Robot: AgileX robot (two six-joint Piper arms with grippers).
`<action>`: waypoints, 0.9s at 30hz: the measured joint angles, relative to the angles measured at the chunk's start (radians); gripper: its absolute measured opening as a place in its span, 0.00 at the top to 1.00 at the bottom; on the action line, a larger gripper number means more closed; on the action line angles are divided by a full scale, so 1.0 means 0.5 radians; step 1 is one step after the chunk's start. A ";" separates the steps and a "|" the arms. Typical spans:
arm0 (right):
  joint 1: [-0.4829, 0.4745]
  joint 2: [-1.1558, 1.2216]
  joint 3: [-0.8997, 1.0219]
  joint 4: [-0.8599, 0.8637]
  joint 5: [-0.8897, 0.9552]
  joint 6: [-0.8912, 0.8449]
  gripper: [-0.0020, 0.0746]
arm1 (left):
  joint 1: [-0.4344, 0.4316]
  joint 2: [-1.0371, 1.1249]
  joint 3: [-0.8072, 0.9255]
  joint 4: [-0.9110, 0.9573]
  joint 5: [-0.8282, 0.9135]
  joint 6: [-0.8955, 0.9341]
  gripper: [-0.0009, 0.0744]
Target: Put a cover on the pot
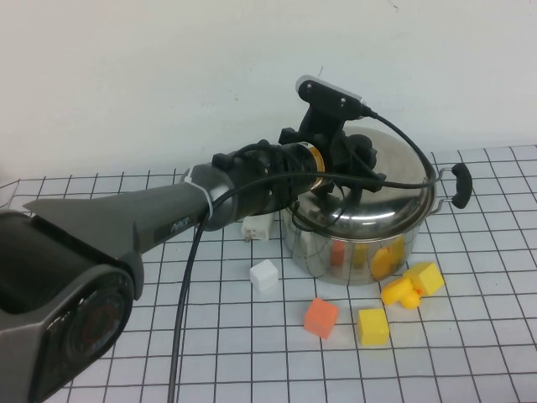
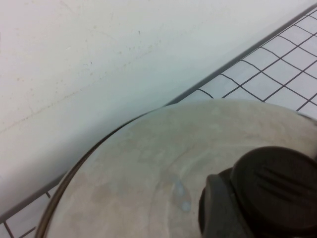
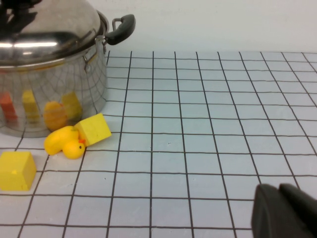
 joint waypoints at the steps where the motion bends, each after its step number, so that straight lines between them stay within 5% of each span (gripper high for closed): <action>1: 0.000 0.000 0.000 0.000 0.000 0.000 0.96 | 0.000 0.000 0.000 0.000 0.000 0.000 0.54; 10: 0.000 0.000 0.000 0.000 0.000 0.000 0.96 | -0.004 -0.060 0.000 0.012 0.134 0.009 0.40; 27: 0.000 0.000 0.000 0.000 0.000 0.000 0.96 | -0.102 -0.829 0.004 -0.306 1.153 0.163 0.46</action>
